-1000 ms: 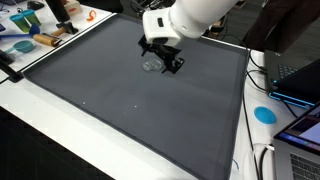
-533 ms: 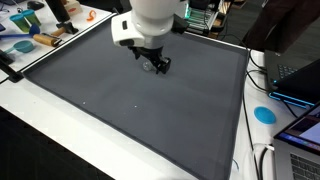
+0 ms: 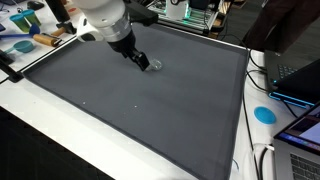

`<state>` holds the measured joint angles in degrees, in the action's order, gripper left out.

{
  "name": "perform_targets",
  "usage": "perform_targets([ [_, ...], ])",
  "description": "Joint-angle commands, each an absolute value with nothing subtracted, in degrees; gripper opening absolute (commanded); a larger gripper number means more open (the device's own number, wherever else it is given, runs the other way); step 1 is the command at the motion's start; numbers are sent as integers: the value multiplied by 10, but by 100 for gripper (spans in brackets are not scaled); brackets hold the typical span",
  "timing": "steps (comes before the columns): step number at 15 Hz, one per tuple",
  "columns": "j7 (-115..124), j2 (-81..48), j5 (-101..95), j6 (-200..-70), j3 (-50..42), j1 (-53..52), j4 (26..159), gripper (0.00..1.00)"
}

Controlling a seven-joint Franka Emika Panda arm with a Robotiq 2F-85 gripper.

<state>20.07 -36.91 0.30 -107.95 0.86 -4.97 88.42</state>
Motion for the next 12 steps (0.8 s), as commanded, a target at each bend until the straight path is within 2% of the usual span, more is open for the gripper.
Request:
perform_targets([
  [1,160,-354,56,-1102,10,-18,908,100],
  [12,32,-239,116,-1207,15,23,1036,100],
])
